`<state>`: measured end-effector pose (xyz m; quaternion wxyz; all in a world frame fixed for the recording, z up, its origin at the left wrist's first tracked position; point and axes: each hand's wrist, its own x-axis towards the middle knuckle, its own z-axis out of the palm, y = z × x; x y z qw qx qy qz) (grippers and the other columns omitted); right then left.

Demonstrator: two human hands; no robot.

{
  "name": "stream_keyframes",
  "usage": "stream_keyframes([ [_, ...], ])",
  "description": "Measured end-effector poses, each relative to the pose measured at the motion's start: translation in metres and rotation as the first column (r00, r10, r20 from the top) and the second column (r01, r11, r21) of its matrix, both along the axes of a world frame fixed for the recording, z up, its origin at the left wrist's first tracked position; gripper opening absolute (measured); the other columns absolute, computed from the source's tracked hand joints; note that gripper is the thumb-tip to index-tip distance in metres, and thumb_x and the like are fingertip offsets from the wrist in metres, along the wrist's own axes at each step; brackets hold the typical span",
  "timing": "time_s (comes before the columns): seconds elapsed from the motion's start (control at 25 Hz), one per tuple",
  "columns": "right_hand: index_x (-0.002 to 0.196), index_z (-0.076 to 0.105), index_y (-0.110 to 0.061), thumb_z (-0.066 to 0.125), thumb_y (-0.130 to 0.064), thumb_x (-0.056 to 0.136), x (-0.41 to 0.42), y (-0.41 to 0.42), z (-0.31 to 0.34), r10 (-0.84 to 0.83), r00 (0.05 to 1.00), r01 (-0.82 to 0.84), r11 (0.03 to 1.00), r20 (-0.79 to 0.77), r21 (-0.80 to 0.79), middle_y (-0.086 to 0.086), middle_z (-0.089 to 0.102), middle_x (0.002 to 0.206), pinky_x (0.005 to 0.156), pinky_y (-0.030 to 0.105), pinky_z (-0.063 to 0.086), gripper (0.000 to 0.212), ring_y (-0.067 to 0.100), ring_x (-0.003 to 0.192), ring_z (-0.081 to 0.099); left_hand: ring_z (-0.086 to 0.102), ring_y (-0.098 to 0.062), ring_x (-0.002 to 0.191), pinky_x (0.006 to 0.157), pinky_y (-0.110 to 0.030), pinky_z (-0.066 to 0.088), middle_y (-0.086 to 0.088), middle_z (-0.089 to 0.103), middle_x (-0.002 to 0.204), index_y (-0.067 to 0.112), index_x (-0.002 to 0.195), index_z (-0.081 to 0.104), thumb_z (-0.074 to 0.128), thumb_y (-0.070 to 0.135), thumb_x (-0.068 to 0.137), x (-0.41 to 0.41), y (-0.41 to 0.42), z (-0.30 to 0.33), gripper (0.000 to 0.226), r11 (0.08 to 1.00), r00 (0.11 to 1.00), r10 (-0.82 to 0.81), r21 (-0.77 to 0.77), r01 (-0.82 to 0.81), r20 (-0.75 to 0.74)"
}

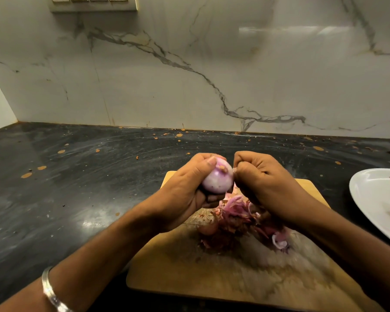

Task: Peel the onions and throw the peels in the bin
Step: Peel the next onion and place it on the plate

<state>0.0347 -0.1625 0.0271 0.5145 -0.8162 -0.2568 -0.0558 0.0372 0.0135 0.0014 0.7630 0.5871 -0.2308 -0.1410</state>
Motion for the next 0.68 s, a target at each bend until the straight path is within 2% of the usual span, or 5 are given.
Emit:
stream_keyframes([
  [0.08, 0.069, 0.046, -0.009, 0.046, -0.008, 0.096, 0.002, -0.003, 0.002, 0.031, 0.996, -0.026, 0.997, -0.079, 0.066, -0.010, 0.041, 0.045, 0.040, 0.018, 0.028, 0.027, 0.002, 0.039, 0.032, 0.050, -0.016, 0.059, 0.053, -0.024, 0.039, -0.018, 0.064, 0.085, 0.007, 0.116, 0.052, 0.042, 0.035, 0.095, 0.003, 0.000, 0.000, 0.036, 0.998, 0.999, 0.021, -0.062, -0.023, -0.040],
  [0.16, 0.068, 0.047, -0.012, 0.046, -0.009, 0.098, 0.003, -0.009, 0.002, 0.017, 0.998, -0.016, 1.000, -0.062, 0.020, -0.009, 0.042, 0.048, 0.041, 0.021, 0.031, 0.031, 0.004, 0.042, 0.033, 0.053, -0.018, 0.061, 0.050, -0.025, 0.039, -0.019, 0.066, 0.091, 0.008, 0.114, 0.054, 0.040, 0.031, 0.097, 0.006, 0.001, 0.002, 0.032, 0.994, 0.995, 0.061, -0.087, -0.068, -0.083],
  [0.32, 0.072, 0.060, -0.019, 0.054, -0.017, 0.098, 0.006, -0.021, -0.004, -0.008, 0.987, 0.050, 0.965, 0.162, -0.256, -0.003, 0.054, 0.059, 0.051, 0.039, 0.041, 0.027, 0.014, 0.052, 0.046, 0.051, -0.018, 0.065, 0.054, -0.028, 0.035, -0.019, 0.067, 0.102, 0.007, 0.114, 0.054, 0.032, 0.028, 0.101, 0.012, 0.008, 0.005, 0.032, 0.988, 0.981, 0.126, -0.067, -0.137, -0.147],
  [0.48, 0.094, 0.079, -0.024, 0.069, -0.022, 0.091, 0.000, -0.020, -0.008, 0.124, 0.928, 0.056, 0.886, 0.352, -0.461, -0.012, 0.068, 0.082, 0.064, 0.032, 0.052, 0.011, 0.005, 0.071, 0.063, 0.052, -0.016, 0.066, 0.057, -0.028, 0.035, -0.017, 0.069, 0.105, 0.004, 0.119, 0.054, 0.031, 0.029, 0.102, 0.013, 0.008, 0.004, 0.038, 0.985, 0.962, 0.171, 0.000, -0.175, -0.214],
  [0.68, 0.100, 0.080, -0.029, 0.075, -0.024, 0.087, -0.002, -0.019, -0.005, 0.153, 0.919, 0.045, 0.876, 0.364, -0.481, -0.014, 0.073, 0.100, 0.079, 0.035, 0.053, 0.014, 0.008, 0.095, 0.064, 0.055, -0.018, 0.072, 0.060, -0.029, 0.040, -0.019, 0.069, 0.114, -0.001, 0.128, 0.051, 0.029, 0.030, 0.101, 0.014, 0.010, 0.003, 0.046, 0.985, 0.957, 0.167, 0.007, -0.170, -0.236],
])
